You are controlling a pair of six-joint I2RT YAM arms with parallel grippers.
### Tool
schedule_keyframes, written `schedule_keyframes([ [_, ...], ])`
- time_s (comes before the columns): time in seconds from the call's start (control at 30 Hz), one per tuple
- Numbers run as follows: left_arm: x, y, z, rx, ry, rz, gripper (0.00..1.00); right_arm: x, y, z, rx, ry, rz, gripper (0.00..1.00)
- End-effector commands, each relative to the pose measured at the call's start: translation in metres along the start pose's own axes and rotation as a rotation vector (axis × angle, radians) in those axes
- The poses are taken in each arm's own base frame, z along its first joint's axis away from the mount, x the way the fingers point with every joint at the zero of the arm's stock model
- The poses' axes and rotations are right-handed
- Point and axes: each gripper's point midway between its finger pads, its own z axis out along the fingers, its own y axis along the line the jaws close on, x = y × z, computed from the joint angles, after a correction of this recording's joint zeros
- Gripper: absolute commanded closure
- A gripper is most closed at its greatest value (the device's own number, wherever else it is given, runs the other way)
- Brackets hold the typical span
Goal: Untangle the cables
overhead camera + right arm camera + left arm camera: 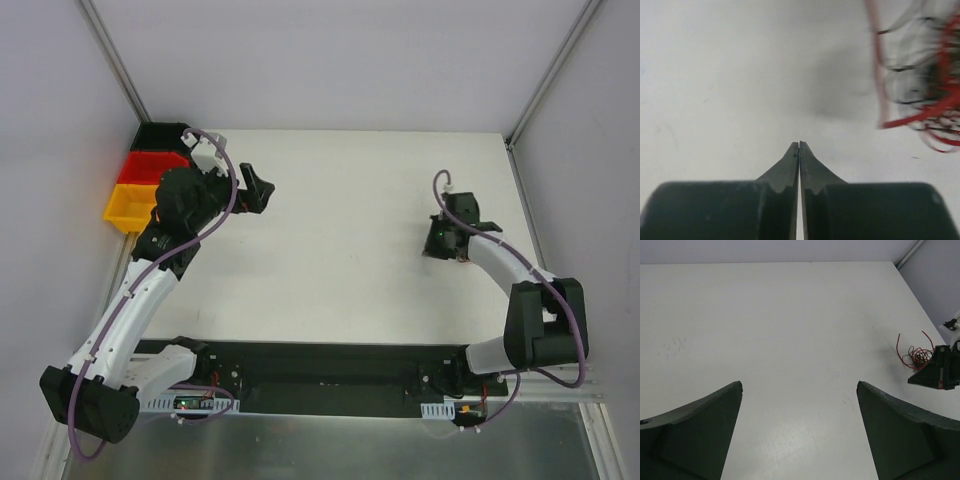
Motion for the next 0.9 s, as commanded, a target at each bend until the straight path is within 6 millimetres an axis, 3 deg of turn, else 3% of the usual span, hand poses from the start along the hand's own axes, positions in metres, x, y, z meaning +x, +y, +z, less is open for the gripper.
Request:
schedule_keyframes([
  [0.0, -0.020, -0.022, -0.002, 0.075, -0.019, -0.011, 0.04, 0.025, 0.063, -0.009, -0.054, 0.009, -0.227, 0.99],
  [0.13, -0.018, -0.019, -0.002, 0.064, -0.015, -0.005, 0.04, 0.075, 0.113, -0.019, -0.131, 0.078, -0.365, 0.99],
  [0.2, -0.018, -0.019, 0.000, 0.061, -0.008, -0.010, 0.04, 0.078, 0.119, -0.027, -0.120, 0.045, -0.403, 0.99],
  [0.23, -0.017, -0.020, 0.001, 0.069, 0.001, -0.020, 0.04, 0.073, 0.113, -0.032, -0.083, 0.004, -0.392, 0.93],
  [0.33, -0.013, -0.027, 0.003, 0.105, 0.020, -0.031, 0.04, 0.037, 0.084, -0.042, 0.048, -0.124, -0.288, 0.52],
  [0.47, -0.007, -0.027, 0.011, 0.113, 0.054, -0.046, 0.05, -0.010, 0.032, -0.055, 0.205, -0.225, -0.085, 0.30],
  [0.57, -0.005, -0.033, 0.011, 0.146, 0.072, -0.052, 0.05, -0.039, -0.002, -0.059, 0.308, -0.293, 0.014, 0.25],
  [0.67, -0.003, -0.030, 0.014, 0.134, 0.077, -0.051, 0.05, -0.062, -0.021, -0.055, 0.360, -0.297, 0.082, 0.26],
  [0.87, -0.006, -0.031, 0.011, 0.135, 0.070, -0.046, 0.05, -0.083, -0.018, -0.023, 0.353, -0.234, 0.051, 0.33],
])
